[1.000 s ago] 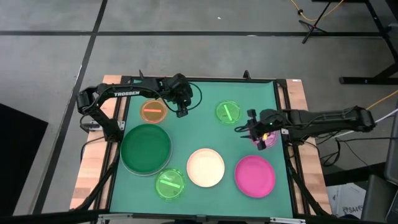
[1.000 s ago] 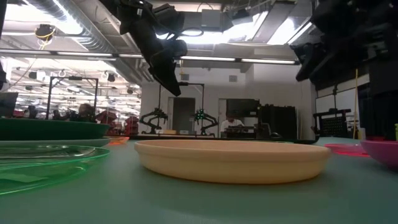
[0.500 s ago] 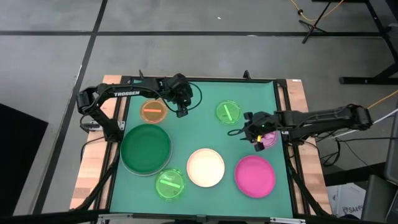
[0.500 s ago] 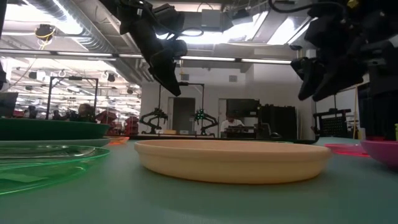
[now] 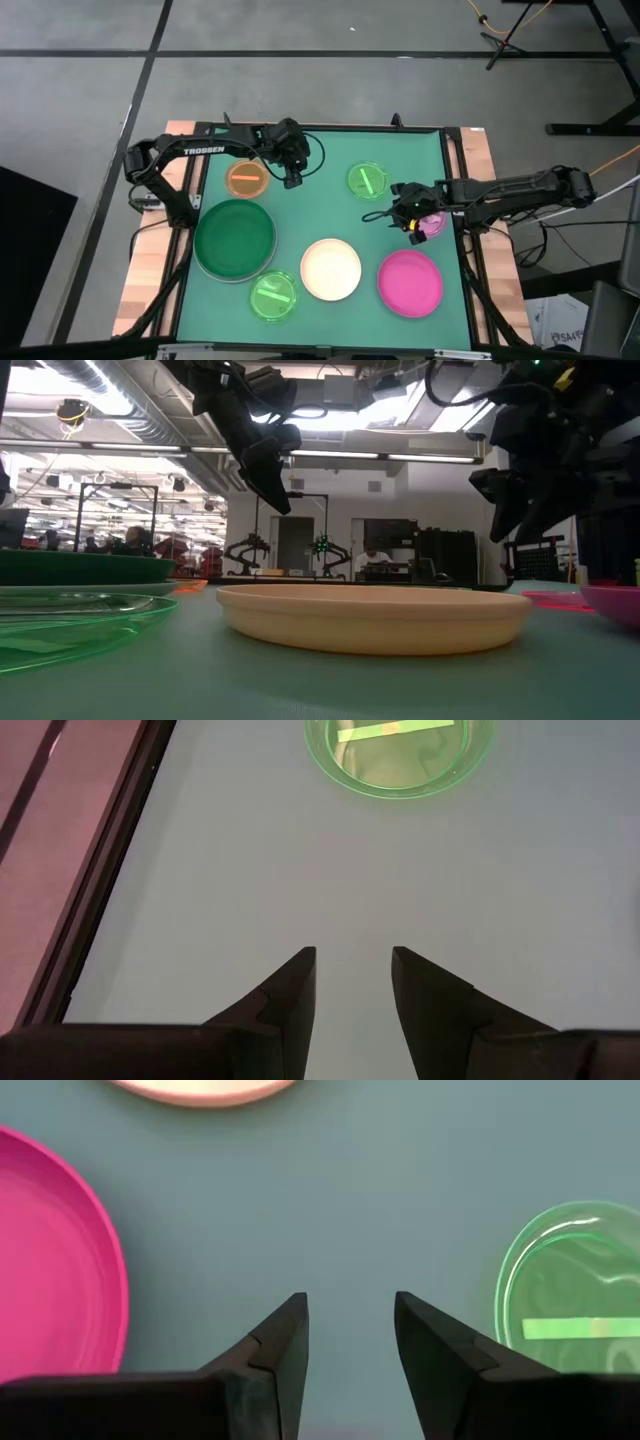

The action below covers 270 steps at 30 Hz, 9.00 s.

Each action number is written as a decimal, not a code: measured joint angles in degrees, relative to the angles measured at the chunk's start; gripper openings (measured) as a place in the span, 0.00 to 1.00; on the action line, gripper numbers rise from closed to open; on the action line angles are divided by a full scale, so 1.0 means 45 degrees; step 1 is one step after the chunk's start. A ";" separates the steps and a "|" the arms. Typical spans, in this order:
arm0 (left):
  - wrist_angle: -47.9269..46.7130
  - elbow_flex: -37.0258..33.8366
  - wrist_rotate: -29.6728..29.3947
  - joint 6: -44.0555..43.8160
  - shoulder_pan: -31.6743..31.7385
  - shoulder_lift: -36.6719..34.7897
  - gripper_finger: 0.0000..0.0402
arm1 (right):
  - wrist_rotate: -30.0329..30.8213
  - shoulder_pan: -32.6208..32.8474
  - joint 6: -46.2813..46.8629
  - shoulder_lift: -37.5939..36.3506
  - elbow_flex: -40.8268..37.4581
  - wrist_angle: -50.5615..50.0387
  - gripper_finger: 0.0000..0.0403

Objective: Stack plastic plates
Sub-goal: Stack the pink plate on top of the green plate

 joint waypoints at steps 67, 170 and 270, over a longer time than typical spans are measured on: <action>0.0010 -0.0004 0.0000 0.0005 0.0000 -0.0001 0.32 | -0.2023 0.3245 0.1575 0.3653 -0.0010 -0.0509 0.35; 0.0015 -0.0005 0.0000 -0.0004 -0.0005 -0.0005 0.32 | -0.3033 0.3249 0.1258 0.3811 0.0000 0.0845 0.00; 0.7445 -0.0005 -0.3181 -0.3326 -0.2424 -0.0005 0.32 | 0.5838 -0.4095 0.2523 -0.0553 0.0015 0.6445 0.00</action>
